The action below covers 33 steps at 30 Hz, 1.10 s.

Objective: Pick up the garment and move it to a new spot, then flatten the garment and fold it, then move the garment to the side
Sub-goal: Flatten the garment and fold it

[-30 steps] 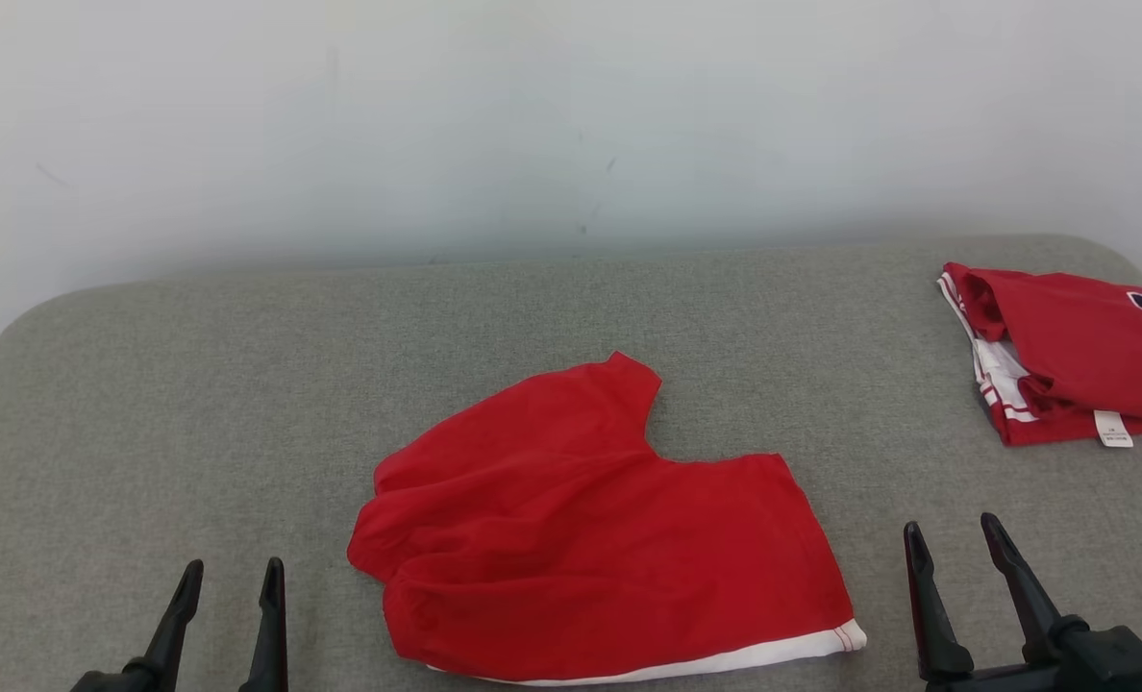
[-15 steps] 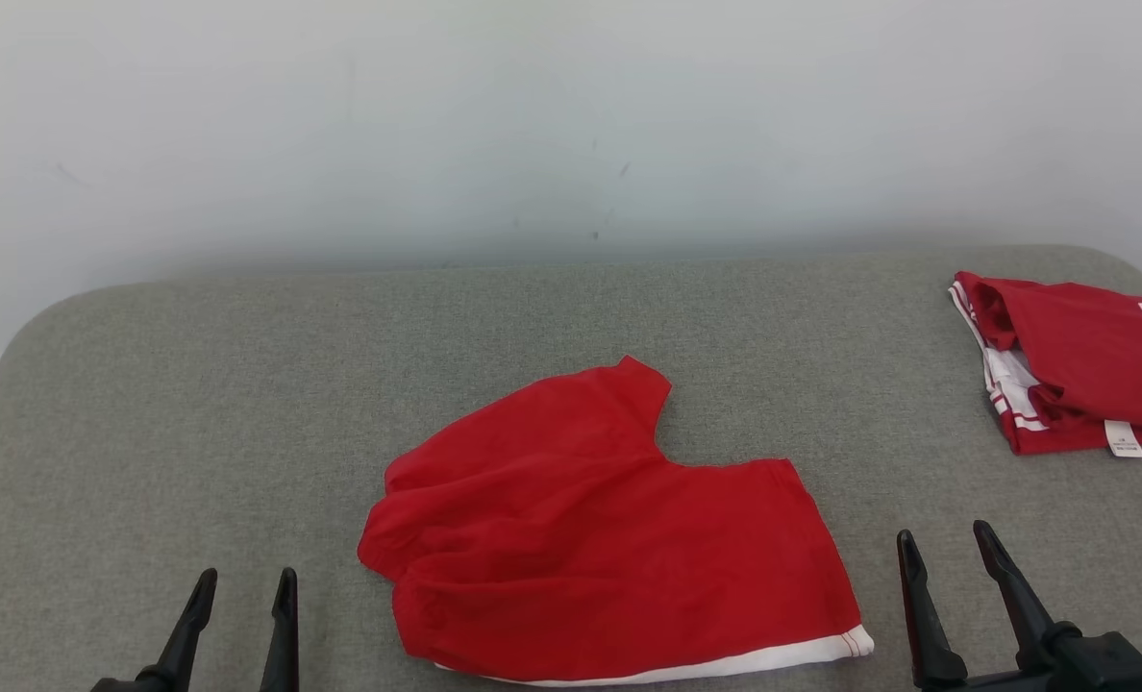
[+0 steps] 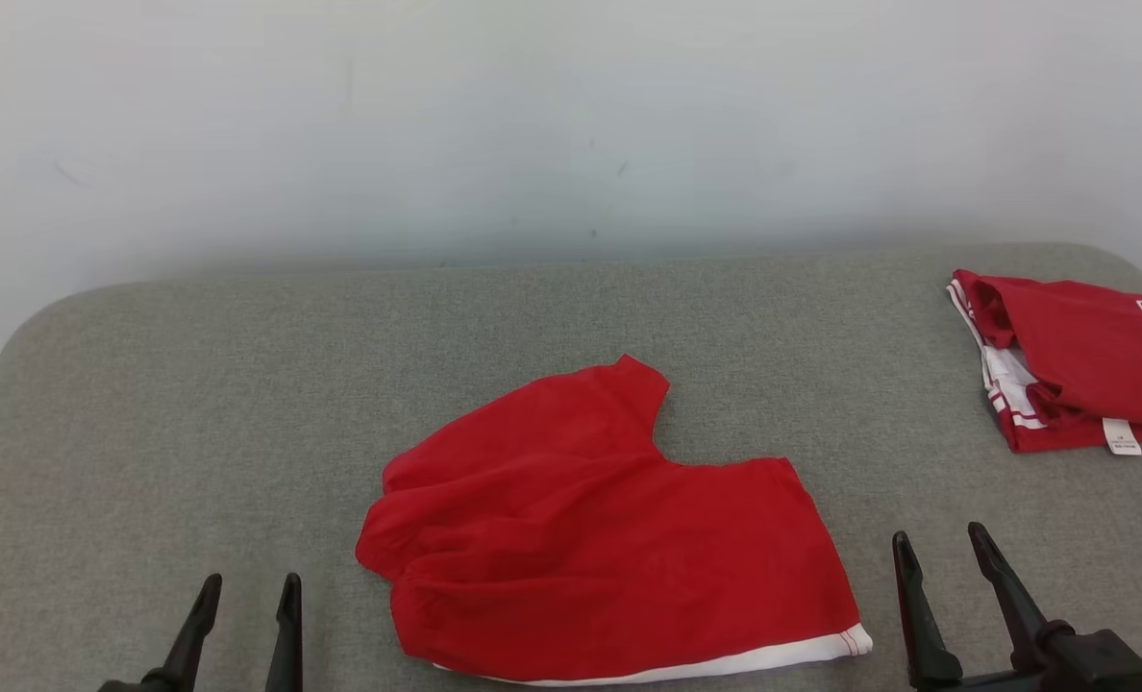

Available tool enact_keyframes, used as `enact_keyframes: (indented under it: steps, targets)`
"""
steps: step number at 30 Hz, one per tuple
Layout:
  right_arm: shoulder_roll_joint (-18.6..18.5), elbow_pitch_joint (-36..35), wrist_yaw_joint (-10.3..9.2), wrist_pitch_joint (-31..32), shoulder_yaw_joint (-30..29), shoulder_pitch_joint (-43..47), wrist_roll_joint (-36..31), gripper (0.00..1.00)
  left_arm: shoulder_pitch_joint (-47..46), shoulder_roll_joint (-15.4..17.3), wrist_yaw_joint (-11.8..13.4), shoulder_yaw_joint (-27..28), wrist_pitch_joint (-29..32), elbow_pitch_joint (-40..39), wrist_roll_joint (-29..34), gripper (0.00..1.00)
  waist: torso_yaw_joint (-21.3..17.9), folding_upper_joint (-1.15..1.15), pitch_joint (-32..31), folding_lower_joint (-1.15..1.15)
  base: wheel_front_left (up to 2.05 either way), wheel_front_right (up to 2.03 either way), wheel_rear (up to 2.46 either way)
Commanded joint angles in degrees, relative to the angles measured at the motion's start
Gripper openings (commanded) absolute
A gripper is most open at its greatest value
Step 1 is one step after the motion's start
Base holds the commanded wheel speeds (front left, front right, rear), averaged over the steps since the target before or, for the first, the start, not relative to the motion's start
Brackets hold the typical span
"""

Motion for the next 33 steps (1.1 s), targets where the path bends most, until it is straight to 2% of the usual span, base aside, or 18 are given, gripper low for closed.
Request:
enact_keyframes:
  steps: [1, 5, 12, 24, 33]
  targets:
    - [0.1, 0.8, -0.17, 0.0, -0.2, -0.3, 0.3, 1.0, 0.7, 0.0, -0.2, -0.2, 0.0, 0.9, -0.7, 1.0, -0.1, 0.0, 0.1, 0.0, 0.0, 0.0, 0.0]
    - [0.0, 3.1, -0.17, 0.0, -0.5, -0.6, 0.3, 1.0, 1.4, 0.1, -0.2, -2.3, 0.0, 3.1, -0.8, 1.0, -0.1, 0.0, 0.5, 0.0, 0.0, 0.0, 0.0]
    - [0.2, 7.9, -0.17, 0.0, -0.9, -2.0, 0.7, 1.0, 1.0, 1.5, -0.3, -9.4, 0.0, 8.1, -1.7, 1.0, 0.0, 0.0, 1.7, 0.0, 0.0, 0.0, 0.0]
    - [1.8, 18.0, -0.17, 0.0, 0.1, -6.8, 1.5, 1.0, -8.1, 5.9, -0.2, -20.4, 0.0, 18.2, -6.6, 1.0, -0.7, 0.0, 6.2, 0.0, 0.0, 0.0, 0.0]
    - [3.1, 23.4, -0.17, 0.0, 1.6, -9.0, 2.7, 1.0, -13.7, 7.8, -0.2, -26.9, 0.0, 20.6, -6.9, 1.0, -1.2, 0.0, 8.0, 0.0, 0.0, 0.0, 0.0]
